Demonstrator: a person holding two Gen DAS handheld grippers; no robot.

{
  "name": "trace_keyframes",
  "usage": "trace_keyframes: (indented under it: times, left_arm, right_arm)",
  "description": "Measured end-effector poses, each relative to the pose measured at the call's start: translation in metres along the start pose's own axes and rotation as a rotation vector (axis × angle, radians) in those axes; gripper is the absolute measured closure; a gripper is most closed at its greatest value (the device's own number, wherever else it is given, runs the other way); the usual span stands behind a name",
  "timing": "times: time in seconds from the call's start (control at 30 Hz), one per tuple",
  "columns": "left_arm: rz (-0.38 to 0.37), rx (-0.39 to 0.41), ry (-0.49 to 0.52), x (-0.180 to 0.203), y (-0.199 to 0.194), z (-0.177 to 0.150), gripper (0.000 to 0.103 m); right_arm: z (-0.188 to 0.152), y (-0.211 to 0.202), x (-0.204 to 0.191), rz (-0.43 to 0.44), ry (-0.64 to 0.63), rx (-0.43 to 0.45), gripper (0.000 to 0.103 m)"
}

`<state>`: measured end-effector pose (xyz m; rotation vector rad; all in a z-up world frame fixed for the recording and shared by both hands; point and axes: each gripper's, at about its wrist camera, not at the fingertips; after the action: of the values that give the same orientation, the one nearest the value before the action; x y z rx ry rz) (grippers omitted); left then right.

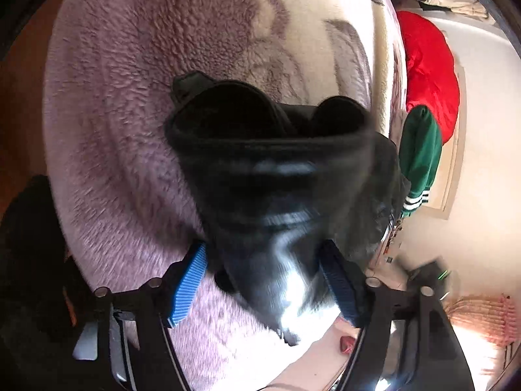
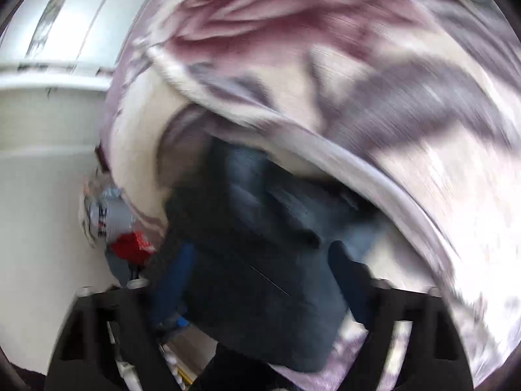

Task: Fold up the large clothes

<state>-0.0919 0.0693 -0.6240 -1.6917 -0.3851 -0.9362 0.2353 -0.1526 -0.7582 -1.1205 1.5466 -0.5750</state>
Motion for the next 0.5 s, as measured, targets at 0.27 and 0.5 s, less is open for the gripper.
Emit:
trace_keyframes:
  times: [0.27, 0.5]
  left_arm:
    - [-0.033, -0.002, -0.04, -0.005, -0.006, -0.019, 0.021]
    - [-0.061, 0.028, -0.008, -0.013, 0.01, -0.005, 0.021]
  right_arm:
    - [-0.027, 0.086, 0.107, 0.408, 0.284, -0.176, 0.013]
    - [-0.034, 0.099, 0.107, 0.474, 0.271, -0.189, 0.012]
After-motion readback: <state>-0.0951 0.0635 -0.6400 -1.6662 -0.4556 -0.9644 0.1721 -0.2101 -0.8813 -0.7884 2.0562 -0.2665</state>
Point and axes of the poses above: each gripper's, at about its wrist camera, not at the fingertips, and y roughly the way its jaws point, x to its right, z to its top, and after that the axes turned 14 degrees about y, right-handed
